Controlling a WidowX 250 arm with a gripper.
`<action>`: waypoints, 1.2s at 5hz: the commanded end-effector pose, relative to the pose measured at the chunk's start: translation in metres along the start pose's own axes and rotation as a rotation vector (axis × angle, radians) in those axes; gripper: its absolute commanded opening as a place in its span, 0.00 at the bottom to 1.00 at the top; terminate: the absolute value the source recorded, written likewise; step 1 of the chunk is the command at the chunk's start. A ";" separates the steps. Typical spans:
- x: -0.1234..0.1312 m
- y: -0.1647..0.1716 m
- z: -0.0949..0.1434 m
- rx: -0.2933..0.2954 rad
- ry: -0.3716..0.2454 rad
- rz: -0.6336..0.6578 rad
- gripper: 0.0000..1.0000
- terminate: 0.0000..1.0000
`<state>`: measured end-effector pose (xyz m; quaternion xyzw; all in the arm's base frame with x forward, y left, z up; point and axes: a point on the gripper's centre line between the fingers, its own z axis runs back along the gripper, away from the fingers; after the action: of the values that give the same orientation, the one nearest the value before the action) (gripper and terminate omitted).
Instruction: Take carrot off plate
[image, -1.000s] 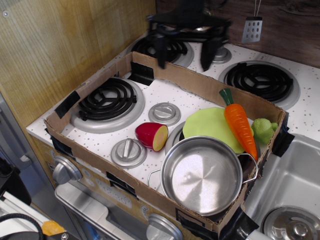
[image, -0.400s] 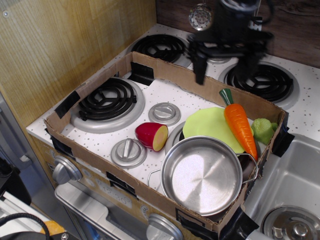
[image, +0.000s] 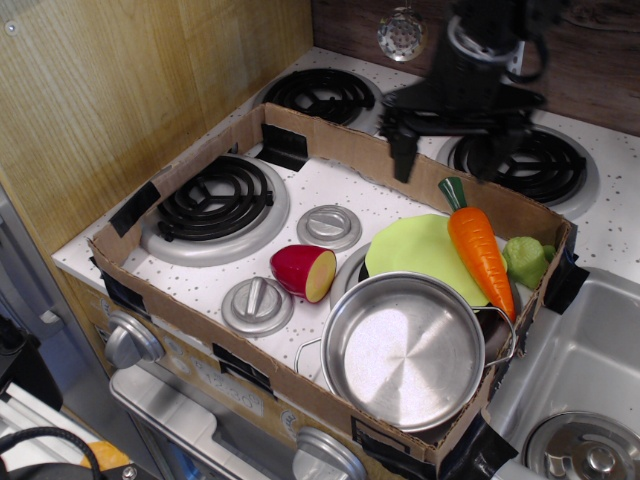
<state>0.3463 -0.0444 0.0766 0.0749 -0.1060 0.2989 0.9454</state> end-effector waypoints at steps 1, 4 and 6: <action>0.009 -0.009 -0.003 -0.051 -0.045 -0.006 1.00 0.00; -0.002 -0.014 -0.025 -0.091 -0.014 0.028 1.00 0.00; -0.001 -0.021 -0.038 -0.114 -0.021 0.040 1.00 0.00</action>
<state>0.3564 -0.0567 0.0247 0.0325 -0.1161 0.3062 0.9443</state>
